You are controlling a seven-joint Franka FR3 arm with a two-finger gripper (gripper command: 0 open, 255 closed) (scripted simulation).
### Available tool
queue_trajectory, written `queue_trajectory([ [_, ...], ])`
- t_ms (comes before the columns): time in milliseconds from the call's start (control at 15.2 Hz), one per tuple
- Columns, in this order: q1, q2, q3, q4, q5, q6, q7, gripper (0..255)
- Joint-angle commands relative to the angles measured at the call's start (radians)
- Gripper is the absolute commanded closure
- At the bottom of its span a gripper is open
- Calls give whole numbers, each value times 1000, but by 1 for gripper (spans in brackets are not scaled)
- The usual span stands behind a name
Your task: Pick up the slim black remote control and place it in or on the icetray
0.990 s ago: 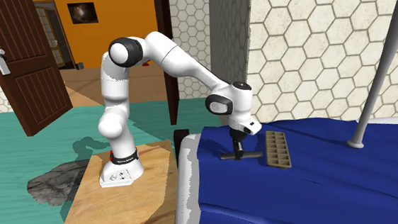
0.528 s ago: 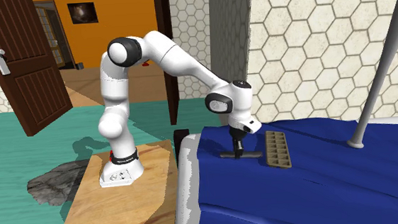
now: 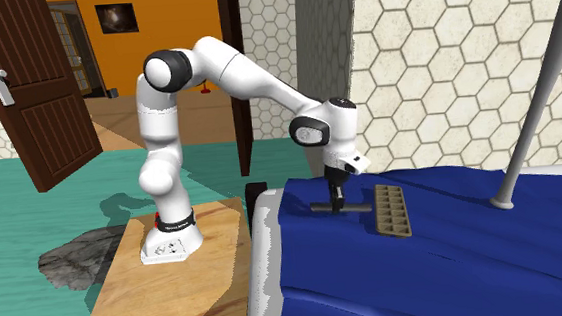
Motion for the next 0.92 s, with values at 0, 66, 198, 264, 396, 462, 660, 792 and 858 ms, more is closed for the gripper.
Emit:
queue_trajectory([
  [0, 1, -13, -2, 10, -8, -21, 6, 255],
  [66, 1, -20, -3, 16, -13, -33, 10, 255],
  [198, 3, -33, -4, 29, -21, -58, 16, 255],
  [264, 3, -39, -4, 35, -25, -70, 20, 255],
  [396, 4, -50, -5, 50, -32, -94, 26, 255],
  [462, 4, -56, -6, 57, -35, -107, 29, 255],
  [660, 4, -24, -3, 116, -23, -136, 30, 255],
  [792, -1, 57, 3, 214, 9, -160, 25, 255],
  [858, -5, 98, 8, 266, 23, -175, 24, 255],
])
